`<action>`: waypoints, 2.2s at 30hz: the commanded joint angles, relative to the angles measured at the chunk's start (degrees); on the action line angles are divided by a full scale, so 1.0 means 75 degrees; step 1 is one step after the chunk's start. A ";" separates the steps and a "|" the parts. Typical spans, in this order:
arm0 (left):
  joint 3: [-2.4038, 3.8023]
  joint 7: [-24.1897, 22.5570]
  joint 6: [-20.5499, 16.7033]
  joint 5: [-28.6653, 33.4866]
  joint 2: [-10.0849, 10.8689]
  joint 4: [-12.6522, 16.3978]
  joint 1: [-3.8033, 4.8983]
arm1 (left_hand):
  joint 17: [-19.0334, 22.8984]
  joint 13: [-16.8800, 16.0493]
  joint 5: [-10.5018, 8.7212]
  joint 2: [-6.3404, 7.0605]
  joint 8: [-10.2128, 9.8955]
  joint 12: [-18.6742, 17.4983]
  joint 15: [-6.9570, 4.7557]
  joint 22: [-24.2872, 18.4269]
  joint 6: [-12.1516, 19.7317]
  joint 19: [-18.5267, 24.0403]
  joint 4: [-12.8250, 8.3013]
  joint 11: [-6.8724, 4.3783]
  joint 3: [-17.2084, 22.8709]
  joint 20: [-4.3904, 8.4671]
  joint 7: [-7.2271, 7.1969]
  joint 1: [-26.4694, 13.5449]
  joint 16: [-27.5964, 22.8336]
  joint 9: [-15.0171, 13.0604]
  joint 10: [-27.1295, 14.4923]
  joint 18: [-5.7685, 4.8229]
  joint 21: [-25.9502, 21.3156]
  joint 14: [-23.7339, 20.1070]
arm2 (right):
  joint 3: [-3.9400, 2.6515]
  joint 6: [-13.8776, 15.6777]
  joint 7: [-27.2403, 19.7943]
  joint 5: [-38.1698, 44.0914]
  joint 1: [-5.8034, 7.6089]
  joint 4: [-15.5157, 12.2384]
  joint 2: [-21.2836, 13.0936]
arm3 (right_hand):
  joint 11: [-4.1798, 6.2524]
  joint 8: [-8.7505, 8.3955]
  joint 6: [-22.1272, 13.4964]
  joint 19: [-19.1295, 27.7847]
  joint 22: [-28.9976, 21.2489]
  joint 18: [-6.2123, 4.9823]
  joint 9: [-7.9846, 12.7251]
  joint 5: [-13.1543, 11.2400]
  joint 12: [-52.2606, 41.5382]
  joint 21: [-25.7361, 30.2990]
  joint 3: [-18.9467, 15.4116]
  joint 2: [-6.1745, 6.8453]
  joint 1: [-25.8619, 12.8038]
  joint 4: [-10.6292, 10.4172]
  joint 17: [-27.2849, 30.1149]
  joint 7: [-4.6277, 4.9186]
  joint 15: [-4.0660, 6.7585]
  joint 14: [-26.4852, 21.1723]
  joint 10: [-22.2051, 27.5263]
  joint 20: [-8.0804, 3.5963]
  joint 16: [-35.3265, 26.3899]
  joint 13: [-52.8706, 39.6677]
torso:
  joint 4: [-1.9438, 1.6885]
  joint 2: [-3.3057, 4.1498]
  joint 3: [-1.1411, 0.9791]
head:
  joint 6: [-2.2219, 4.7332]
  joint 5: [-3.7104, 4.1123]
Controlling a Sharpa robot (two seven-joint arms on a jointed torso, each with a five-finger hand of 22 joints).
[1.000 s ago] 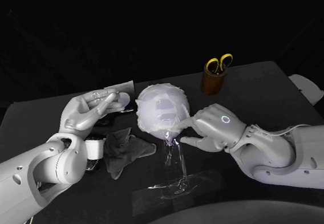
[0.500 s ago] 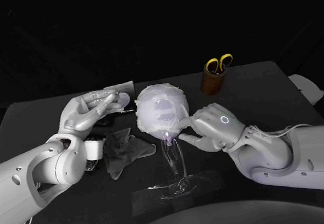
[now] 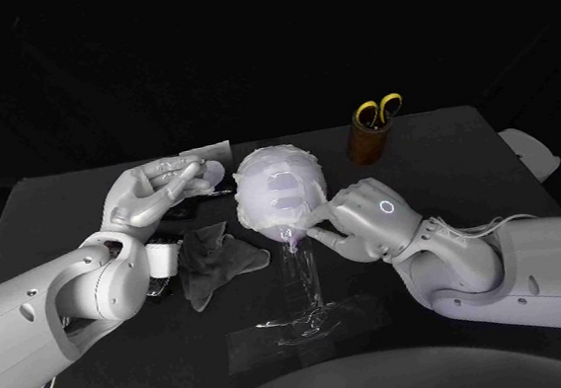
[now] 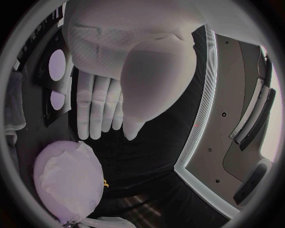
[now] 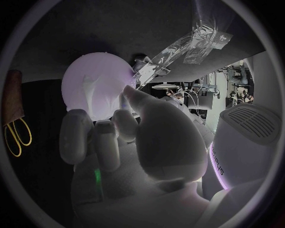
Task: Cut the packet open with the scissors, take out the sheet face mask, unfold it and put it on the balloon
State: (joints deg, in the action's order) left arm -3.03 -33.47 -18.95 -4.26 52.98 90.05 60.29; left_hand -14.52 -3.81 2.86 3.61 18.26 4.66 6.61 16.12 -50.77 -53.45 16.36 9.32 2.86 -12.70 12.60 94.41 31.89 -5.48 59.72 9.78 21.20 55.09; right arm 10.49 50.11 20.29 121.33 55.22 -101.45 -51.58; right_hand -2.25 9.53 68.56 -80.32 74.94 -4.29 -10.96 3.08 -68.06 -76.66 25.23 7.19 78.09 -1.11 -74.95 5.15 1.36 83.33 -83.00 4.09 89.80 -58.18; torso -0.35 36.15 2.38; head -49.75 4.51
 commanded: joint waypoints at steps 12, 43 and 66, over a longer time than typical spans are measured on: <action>0.0007 -0.0009 0.0044 -0.0032 -0.0016 0.0030 0.0006 | -0.0030 0.0000 -0.0005 -0.0032 -0.0041 -0.0032 -0.0050 0.0028 -0.0065 0.0000 -0.0002 0.0008 -0.0016 0.0040 -0.0018 0.0110 0.0089 0.0008 0.0063 0.0079 0.0070 0.0031 | -0.0010 -0.0301 0.0035 0.0139 -0.0006 0.0034 0.0038 | 0.0270 0.0159 0.0001 -0.0024 0.0070 0.0069 -0.0109 -0.0039 -0.2926 -0.0067 0.0289 -0.0344 -0.0079 -0.0288 -0.2006 -0.0095 0.0223 0.0890 -0.0933 -0.0089 0.0027 -0.4242 | 0.0002 -0.0005 0.0004 | -0.0001 -0.0026; 0.0001 0.0025 0.0104 -0.0032 -0.0046 -0.0012 -0.0010 | -0.0145 0.0005 -0.0005 -0.0065 -0.0082 -0.0053 -0.0087 0.0154 -0.0104 -0.0023 0.0012 -0.0009 -0.0013 0.0093 -0.0028 0.0141 0.0337 0.0017 0.0096 0.0077 0.0283 0.0081 | -0.0013 -0.0514 -0.0199 -0.0138 -0.0006 -0.0590 -0.0612 | 0.0432 0.1492 -0.0512 -0.0085 0.0224 0.0091 -0.1739 -0.0040 -0.2926 -0.0083 0.1289 -0.0188 -0.0337 -0.0721 -0.2006 -0.0275 0.0368 0.0890 -0.0933 -0.0241 0.0027 -0.4242 | 0.0008 -0.0009 0.0008 | -0.0033 0.0019; -0.0003 0.0046 0.0107 -0.0032 -0.0061 -0.0013 -0.0019 | -0.0159 0.0005 -0.0004 -0.0069 -0.0086 -0.0055 -0.0091 0.0171 -0.0110 -0.0024 0.0011 -0.0012 -0.0013 0.0100 -0.0031 0.0145 0.0368 0.0018 0.0100 0.0076 0.0311 0.0086 | -0.0008 0.0082 -0.0677 -0.5585 -0.0003 -0.0839 -0.0763 | 0.0142 0.1207 -0.1492 0.0140 -0.0073 0.0020 -0.2029 -0.0020 -0.2926 0.0281 0.0173 0.0855 -0.1460 -0.1556 -0.2006 0.0071 0.0143 0.0890 -0.0933 -0.0096 0.0027 -0.4242 | -0.0003 -0.0002 0.0002 | -0.0033 0.0057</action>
State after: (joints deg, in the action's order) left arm -3.10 -32.87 -18.90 -4.28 52.66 89.83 60.12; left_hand -15.67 -3.81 2.86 3.09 17.84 4.44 6.31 17.35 -51.28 -53.65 16.36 9.31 2.86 -12.50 12.47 94.92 34.44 -5.43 60.12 9.63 23.25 55.61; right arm 10.44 49.42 17.06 94.02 55.19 -107.47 -57.53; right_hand -0.83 18.70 57.53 -79.36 74.54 -3.80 -26.23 2.78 -89.82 -74.63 26.86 13.49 67.57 -12.57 -74.93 5.67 2.74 83.91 -84.02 3.41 89.77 -75.07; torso -0.33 36.17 2.37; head -50.00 4.89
